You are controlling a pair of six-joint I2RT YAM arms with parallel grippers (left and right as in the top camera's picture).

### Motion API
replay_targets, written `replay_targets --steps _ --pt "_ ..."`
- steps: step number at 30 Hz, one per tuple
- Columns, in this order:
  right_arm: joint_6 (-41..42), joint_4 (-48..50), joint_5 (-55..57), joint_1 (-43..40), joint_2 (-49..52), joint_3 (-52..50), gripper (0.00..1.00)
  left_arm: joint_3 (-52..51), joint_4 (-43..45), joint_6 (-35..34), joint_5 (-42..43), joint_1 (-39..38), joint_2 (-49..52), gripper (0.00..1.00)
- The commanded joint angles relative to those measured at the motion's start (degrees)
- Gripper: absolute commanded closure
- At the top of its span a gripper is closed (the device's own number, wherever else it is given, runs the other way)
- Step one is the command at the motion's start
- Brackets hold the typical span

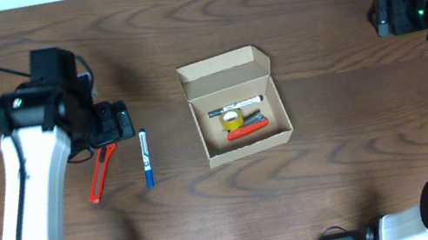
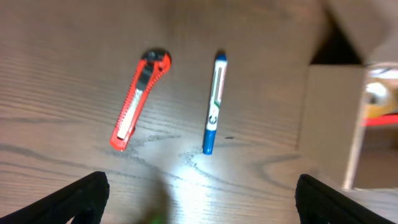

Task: Pack container
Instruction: 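Reach left gripper to the blue marker and grasp it, then carry the blue marker into the box and release with left gripper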

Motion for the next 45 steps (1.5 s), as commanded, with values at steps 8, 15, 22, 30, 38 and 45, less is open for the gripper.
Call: replay_targets --steps 8,15,22,30,38,45 --pt "1.6 -0.1 -0.1 -4.6 7.1 -1.7 0.1 -2.2 2.3 4.6 -2.3 -2.3 12.3 0.18" --pt "1.6 4.3 -0.2 -4.6 8.4 -9.4 0.09 -11.2 13.2 1.2 -8.1 -10.6 12.2 0.21" --pt "1.5 7.5 -0.5 -4.4 8.4 -16.5 0.09 -19.8 21.2 -3.0 -8.0 -15.3 11.8 0.19" --pt "1.1 8.0 -1.9 -4.2 8.4 -17.6 0.08 -25.0 27.0 -3.5 -8.0 -15.2 11.7 0.17" --pt "1.0 7.3 -1.9 -4.1 8.4 -17.6 0.09 -27.8 33.3 -4.5 -7.1 -15.0 11.7 0.18" --pt "0.9 6.7 -1.9 -3.8 8.4 -17.6 0.09 -30.3 35.9 -6.0 -6.8 -13.2 11.7 0.17"
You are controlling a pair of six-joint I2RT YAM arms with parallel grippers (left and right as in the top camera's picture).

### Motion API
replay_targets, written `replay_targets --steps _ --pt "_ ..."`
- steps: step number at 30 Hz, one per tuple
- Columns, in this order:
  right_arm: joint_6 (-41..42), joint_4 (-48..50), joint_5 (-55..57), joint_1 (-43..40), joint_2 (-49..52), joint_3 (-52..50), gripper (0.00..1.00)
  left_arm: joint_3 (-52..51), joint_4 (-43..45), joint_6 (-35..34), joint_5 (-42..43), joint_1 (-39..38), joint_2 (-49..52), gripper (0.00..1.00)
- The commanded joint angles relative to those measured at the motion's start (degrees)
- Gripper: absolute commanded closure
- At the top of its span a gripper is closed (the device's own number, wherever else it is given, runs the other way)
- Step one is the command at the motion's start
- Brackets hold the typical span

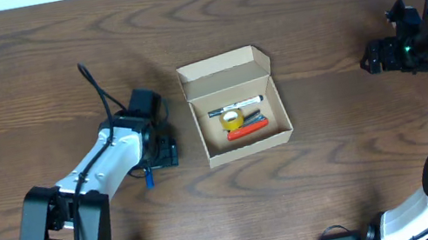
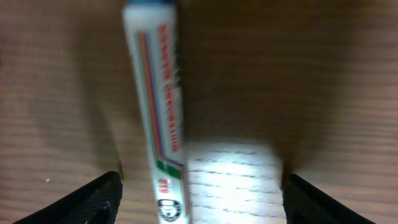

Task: Pack container
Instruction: 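Carry the blue marker into the box and release with left gripper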

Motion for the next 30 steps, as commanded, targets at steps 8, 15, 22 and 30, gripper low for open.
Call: replay_targets --steps 8,15,22,30 --pt "0.0 -0.2 -0.7 0.6 0.0 -0.2 0.1 -1.0 0.9 -1.4 0.1 1.8 -0.4 0.57" --pt "-0.6 -0.2 -2.0 0.6 0.0 -0.2 0.11 -1.0 1.1 -1.7 -1.4 1.8 -0.4 0.94" --pt "-0.6 0.1 -1.9 0.6 0.0 -0.2 0.11 -0.5 0.4 2.2 4.7 1.7 -1.1 0.94" --pt "-0.6 0.3 -2.0 0.6 0.0 -0.2 0.11 7.6 -2.0 12.9 10.4 1.5 -11.8 0.95"
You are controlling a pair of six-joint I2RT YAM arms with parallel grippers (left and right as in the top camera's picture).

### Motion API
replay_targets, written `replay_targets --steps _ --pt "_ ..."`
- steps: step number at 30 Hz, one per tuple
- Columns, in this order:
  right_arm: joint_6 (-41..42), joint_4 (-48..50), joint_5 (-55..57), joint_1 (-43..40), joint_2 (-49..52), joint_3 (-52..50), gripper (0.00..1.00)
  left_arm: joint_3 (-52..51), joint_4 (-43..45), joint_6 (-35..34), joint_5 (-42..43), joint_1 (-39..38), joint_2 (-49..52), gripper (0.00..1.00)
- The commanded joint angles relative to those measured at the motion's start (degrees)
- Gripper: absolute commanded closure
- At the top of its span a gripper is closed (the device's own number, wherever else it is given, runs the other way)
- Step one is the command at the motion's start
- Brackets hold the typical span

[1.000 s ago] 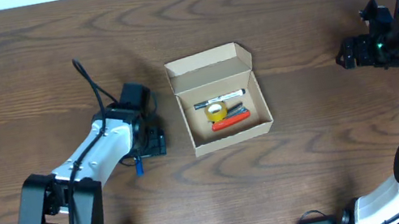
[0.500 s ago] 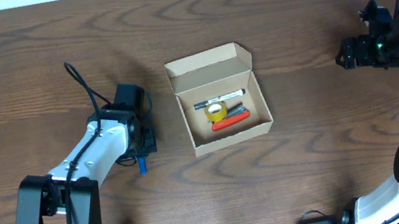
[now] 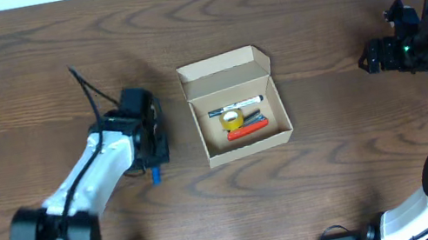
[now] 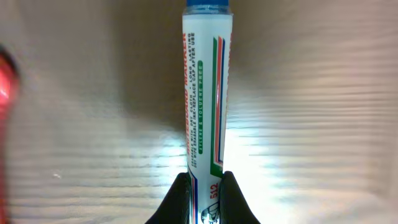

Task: Pack container
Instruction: 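Carry the blue marker into the box and release with left gripper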

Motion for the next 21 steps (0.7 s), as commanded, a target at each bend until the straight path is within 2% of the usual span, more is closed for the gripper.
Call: replay_targets --steps 1,6,9,17,21 --pt "-0.6 0.2 -0.7 0.4 0.0 -0.2 0.11 7.0 -0.3 9.1 6.2 -0.2 -6.7 0.94" --pt "-0.6 0.3 -0.9 0.4 0.0 -0.2 0.12 14.9 -4.9 25.3 14.3 -3.3 -9.5 0.94" --pt "-0.6 0.3 -1.4 0.4 0.0 -0.2 0.12 18.8 -8.9 34.5 13.5 -8.2 -9.4 0.95" --pt "-0.6 0.4 -1.9 0.4 0.0 -0.2 0.13 20.7 -8.9 52.3 12.3 -20.2 -8.3 0.94" --pt "-0.5 0.7 -1.9 0.4 0.0 -0.2 0.13 20.7 -6.9 54.4 12.4 -22.4 -5.4 0.94"
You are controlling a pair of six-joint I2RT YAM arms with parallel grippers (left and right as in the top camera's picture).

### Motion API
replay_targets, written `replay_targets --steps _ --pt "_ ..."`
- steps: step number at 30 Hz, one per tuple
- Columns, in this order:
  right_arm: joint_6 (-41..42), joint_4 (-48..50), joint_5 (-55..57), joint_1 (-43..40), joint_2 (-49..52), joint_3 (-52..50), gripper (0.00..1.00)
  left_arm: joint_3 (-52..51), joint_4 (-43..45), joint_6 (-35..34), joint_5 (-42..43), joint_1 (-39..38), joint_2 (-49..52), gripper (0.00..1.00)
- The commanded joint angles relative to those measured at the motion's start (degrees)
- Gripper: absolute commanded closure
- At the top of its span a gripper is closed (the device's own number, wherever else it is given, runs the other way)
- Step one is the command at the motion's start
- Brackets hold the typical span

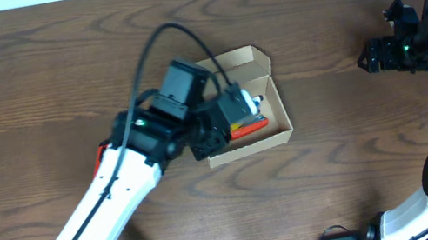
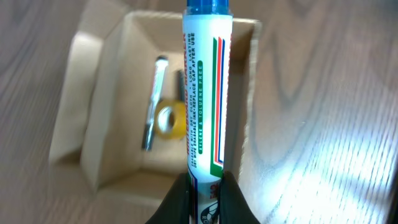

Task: Pack container
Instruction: 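Carry the blue marker into the box and release with left gripper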

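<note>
My left gripper (image 2: 205,194) is shut on a white whiteboard marker with a blue cap (image 2: 207,93) and holds it over the open cardboard box (image 2: 93,124). In the overhead view the left gripper (image 1: 229,117) hangs above the box's left half (image 1: 227,66). Inside lie a slim marker (image 2: 151,102), a yellow tape roll (image 2: 169,121) and a red item (image 1: 253,128). My right gripper (image 1: 372,57) is far right, away from the box; its jaws are not clear.
A red utility knife (image 1: 100,157) lies on the wooden table (image 1: 339,177) left of the box, mostly hidden under my left arm. The box lid flap stands open at the far side.
My left gripper, with the marker in it, has moved from the table left of the box to above the box. The right arm has stayed put.
At first my left gripper was open above the red knife and the blue-capped marker on the table. Then it was low over the marker, still open. After that it was shut on the marker, and now it holds it over the box.
</note>
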Motion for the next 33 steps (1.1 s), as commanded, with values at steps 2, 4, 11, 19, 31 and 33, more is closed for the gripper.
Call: replay_targets --steps 2,4,11,19,31,33 --pt "-0.5 0.3 -0.9 0.4 0.0 -0.2 0.13 1.2 3.0 6.4 0.4 -1.2 5.0 0.95" --pt "-0.5 0.3 -0.9 0.4 0.0 -0.2 0.13 1.2 4.8 6.6 0.4 -1.2 7.0 0.94" --pt "-0.5 0.2 -0.9 0.4 0.0 -0.2 0.13 1.2 9.2 6.5 0.4 -1.2 13.8 0.94" --pt "-0.5 0.1 -0.9 0.4 0.0 -0.2 0.13 1.2 6.0 5.1 -0.9 -1.0 21.6 0.94" --pt "-0.5 0.3 -1.6 0.4 0.0 -0.2 0.13 1.2 5.8 1.5 -4.3 -1.0 23.6 0.56" --pt "-0.5 0.3 -1.6 0.4 0.0 -0.2 0.13 1.3 5.8 0.5 -4.3 -1.0 23.2 0.55"
